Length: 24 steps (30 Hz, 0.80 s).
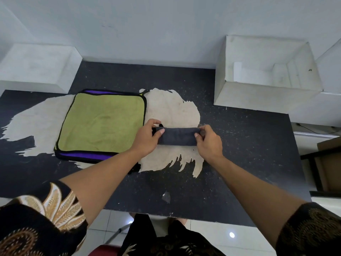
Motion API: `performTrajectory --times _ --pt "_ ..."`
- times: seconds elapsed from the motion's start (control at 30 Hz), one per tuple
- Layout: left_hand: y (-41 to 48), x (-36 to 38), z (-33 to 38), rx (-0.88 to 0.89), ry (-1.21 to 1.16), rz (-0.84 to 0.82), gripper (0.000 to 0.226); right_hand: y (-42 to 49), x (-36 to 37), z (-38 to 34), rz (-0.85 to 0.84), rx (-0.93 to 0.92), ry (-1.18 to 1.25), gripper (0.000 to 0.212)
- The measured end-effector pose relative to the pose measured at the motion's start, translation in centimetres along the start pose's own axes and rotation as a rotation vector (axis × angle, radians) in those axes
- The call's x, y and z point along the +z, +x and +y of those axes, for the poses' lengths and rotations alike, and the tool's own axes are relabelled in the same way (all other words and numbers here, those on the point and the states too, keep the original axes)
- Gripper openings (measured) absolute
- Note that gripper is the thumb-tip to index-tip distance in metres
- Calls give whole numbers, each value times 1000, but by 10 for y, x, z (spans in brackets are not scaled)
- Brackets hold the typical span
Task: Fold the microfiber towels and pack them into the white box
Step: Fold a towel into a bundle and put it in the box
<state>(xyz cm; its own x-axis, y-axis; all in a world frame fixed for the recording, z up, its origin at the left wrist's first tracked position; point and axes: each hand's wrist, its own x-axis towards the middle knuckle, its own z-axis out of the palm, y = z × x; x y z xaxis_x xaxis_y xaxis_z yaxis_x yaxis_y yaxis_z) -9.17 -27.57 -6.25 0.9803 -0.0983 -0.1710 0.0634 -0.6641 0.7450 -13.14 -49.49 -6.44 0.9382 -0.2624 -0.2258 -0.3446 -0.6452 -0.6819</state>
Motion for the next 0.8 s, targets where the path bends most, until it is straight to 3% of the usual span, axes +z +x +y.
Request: performTrajectory --times 0.17,0.5,0.57,0.63,0.7,0.8 --pt "6 4 -2 -39 2 -134 72 2 5 2 16 82 -59 17" --pt "3 9 -6 63 162 48 48 1 11 3 113 120 -102 20" --pt "-5 11 3 160 345 195 47 -4 13 2 236 14 -134 25" --pt "-19 21 11 320 490 237 48 -16 19 3 290 -233 -280 33" --pt "-29 37 9 451 614 99 53 -26 31 5 143 -449 -448 45" --pt "-31 51 -4 415 795 -139 66 -23 42 14 -119 -545 -640 60"
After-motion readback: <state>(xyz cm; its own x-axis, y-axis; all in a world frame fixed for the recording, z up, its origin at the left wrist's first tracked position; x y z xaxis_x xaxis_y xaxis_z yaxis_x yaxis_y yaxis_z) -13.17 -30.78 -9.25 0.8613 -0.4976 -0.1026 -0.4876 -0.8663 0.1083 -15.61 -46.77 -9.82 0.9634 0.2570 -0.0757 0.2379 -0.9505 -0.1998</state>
